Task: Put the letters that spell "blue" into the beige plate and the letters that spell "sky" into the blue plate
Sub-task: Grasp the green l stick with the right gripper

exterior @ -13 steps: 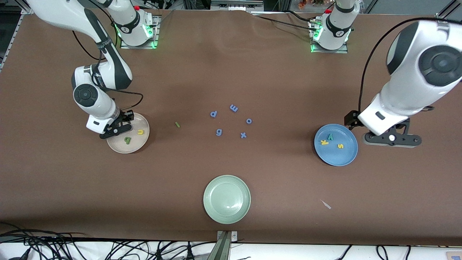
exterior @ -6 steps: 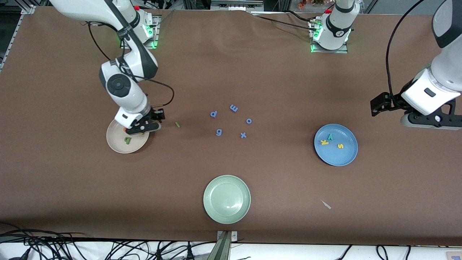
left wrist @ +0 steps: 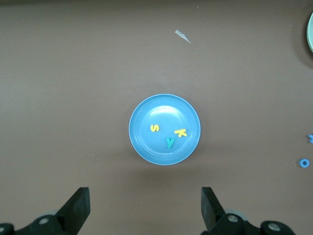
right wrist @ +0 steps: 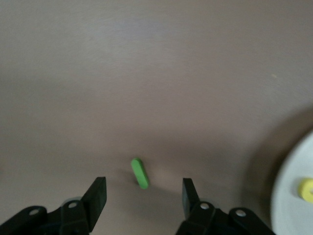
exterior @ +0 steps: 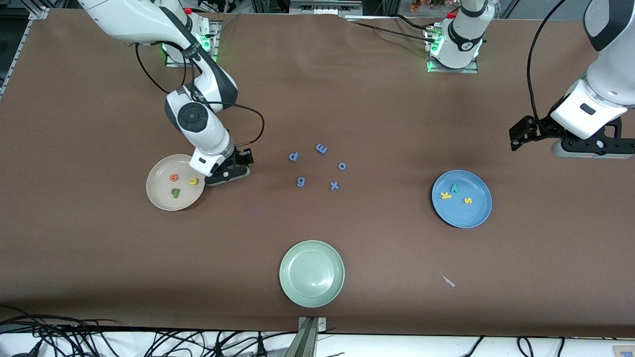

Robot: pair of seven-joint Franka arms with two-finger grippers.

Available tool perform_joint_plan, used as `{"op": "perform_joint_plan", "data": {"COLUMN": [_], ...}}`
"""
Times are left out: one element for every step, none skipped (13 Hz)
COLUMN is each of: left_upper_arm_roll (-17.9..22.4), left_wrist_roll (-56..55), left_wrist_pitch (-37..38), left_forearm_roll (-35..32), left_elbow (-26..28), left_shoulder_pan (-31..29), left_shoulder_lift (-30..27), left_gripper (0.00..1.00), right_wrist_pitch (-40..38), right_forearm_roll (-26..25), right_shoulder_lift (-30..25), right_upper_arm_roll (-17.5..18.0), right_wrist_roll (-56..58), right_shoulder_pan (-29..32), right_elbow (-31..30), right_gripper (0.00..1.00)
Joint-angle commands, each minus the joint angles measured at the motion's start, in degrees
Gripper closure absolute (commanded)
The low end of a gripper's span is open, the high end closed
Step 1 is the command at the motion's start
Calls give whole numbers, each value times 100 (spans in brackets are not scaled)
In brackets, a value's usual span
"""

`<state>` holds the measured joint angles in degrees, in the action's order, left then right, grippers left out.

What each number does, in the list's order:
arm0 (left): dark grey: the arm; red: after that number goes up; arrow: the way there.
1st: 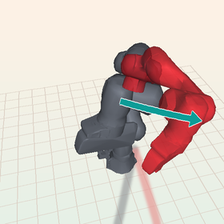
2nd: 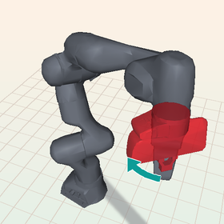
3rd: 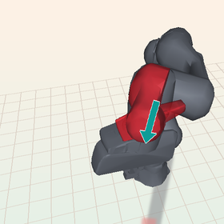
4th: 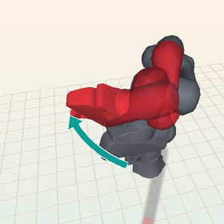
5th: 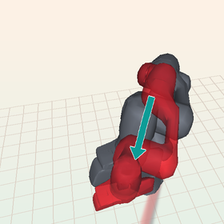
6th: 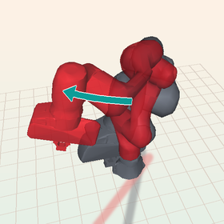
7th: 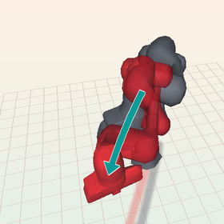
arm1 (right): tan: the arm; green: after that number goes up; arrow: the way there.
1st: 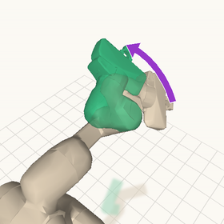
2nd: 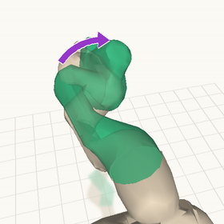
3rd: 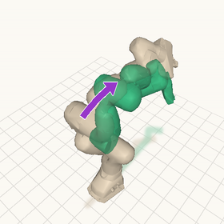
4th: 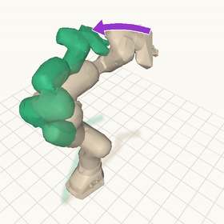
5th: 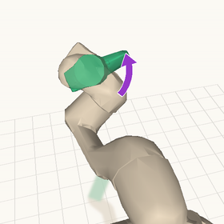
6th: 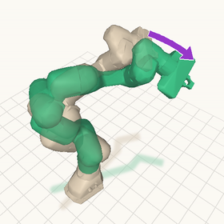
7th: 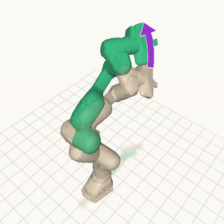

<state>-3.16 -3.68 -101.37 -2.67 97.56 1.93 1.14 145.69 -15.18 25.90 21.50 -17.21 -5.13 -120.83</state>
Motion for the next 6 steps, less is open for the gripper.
{"op": "perform_joint_plan", "data": {"left_upper_arm_roll": [96, 79, 78, 61, 17, -18], "left_wrist_roll": [69, 69, 78, 78, 69, 78], "left_wrist_pitch": [20, 264, 389, 425, 425, 425], "left_forearm_roll": [179, 179, 179, 179, 170, 153], "left_elbow": [96, 44, -122, -184, -194, -203], "left_shoulder_pan": [71, 62, 62, 88, 97, 88], "left_shoulder_lift": [-141, -132, -71, -62, -53, -62], "left_gripper": [0, 0, 0, 0, 0, 0], "right_wrist_pitch": [361, 651, 706, 724, 724, 724], "right_forearm_roll": [-362, -372, -389, -389, -398, -389], "right_shoulder_lift": [108, 161, 196, 205, 214, 223], "right_upper_arm_roll": [21, 21, 21, 21, 21, 21], "right_wrist_roll": [183, 183, 183, 183, 174, 174], "right_shoulder_pan": [4, 4, 4, 4, 4, 4], "right_elbow": [-80, -203, -230, -248, -265, -300], "right_gripper": [29, 29, 29, 31, 37, 38]}}
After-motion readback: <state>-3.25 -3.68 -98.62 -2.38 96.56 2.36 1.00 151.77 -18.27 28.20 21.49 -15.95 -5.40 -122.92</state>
